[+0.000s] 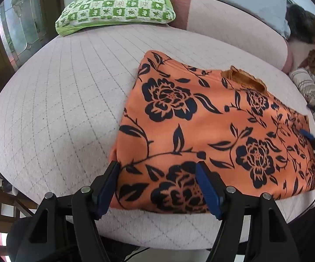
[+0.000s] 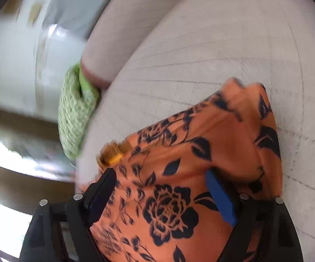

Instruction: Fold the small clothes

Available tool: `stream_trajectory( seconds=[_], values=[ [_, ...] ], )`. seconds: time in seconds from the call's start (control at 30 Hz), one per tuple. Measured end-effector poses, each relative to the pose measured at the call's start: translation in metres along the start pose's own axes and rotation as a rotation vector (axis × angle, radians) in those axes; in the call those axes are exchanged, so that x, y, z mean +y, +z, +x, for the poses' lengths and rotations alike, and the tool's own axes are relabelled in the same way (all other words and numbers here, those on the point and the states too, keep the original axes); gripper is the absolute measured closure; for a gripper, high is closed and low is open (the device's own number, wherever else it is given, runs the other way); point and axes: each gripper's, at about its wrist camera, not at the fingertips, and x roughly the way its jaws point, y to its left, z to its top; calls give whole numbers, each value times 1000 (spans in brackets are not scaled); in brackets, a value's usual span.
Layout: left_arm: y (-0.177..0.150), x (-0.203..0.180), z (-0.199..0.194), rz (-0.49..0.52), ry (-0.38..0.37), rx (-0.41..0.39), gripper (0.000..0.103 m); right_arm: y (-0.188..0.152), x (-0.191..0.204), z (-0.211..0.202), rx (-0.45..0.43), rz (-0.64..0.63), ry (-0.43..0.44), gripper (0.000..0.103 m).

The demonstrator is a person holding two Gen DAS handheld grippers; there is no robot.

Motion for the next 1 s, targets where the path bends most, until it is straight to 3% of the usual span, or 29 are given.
stream_trajectory(
  seconds=[0.03, 0.13, 0.17, 0.23, 0.33, 0.43, 0.53, 0.7, 0.83, 1.0],
  values=[
    [-1, 1, -2, -1, -5, -6, 31, -2, 6, -7, -11, -7, 6, 17],
    [-2, -2, -2, 2, -6, -7, 31, -18, 42, -23, -18, -185, 43, 16],
    [-2, -4, -2, 6, -5, -6, 31, -21, 44, -22, -29, -215, 12, 15],
    [-1, -11, -3, 17, -3, -5, 31, -16, 15, -5, 19, -141, -140, 19],
    [-2, -15, -13, 41, -17, -28, 30, -23, 6, -33, -73, -33, -63, 21],
    [-1, -15, -18, 32, -17, -40, 30, -61, 36, -84, -143, -146, -42, 19],
    [-1, -20, -25, 18, -28, -61, 30, -119, 43, -121, -137, -166, -21, 18],
    [2, -44, -36, 58, -43, -99, 30, -184, 0, -129, -113, 14, -48, 18],
    [4, -65, -46, 91, -49, -128, 25, -181, -33, -131, -133, 148, -49, 18],
    [6, -101, -28, 164, -47, -108, 25, -162, -37, -129, -191, 194, -49, 18]
  ],
)
